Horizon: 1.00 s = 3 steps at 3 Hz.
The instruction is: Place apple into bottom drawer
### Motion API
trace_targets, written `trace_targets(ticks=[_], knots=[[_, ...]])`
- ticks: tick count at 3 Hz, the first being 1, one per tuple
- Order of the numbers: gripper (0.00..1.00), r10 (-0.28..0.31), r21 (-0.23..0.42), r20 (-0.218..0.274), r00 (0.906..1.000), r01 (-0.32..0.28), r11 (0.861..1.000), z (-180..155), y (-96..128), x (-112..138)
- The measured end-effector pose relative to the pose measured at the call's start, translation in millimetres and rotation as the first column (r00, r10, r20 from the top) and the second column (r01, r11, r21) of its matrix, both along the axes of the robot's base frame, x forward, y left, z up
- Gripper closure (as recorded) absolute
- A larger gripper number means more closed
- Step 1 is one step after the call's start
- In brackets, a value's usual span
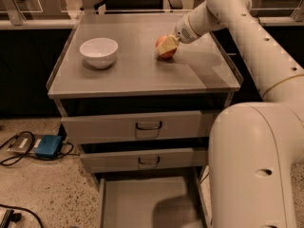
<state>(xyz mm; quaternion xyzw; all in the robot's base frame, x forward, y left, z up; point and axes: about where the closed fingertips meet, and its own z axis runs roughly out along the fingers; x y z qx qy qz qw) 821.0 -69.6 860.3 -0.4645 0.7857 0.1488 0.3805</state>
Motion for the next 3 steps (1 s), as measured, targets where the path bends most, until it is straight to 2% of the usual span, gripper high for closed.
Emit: trace_targets(ticks=[2,3], knots=[[1.0,0.0,0.0,0.0,1.0,0.0,1.0,-0.1,0.1,0.0],[1.0,0.0,0.0,0.0,1.0,0.0,1.0,-0.1,0.1,0.0]])
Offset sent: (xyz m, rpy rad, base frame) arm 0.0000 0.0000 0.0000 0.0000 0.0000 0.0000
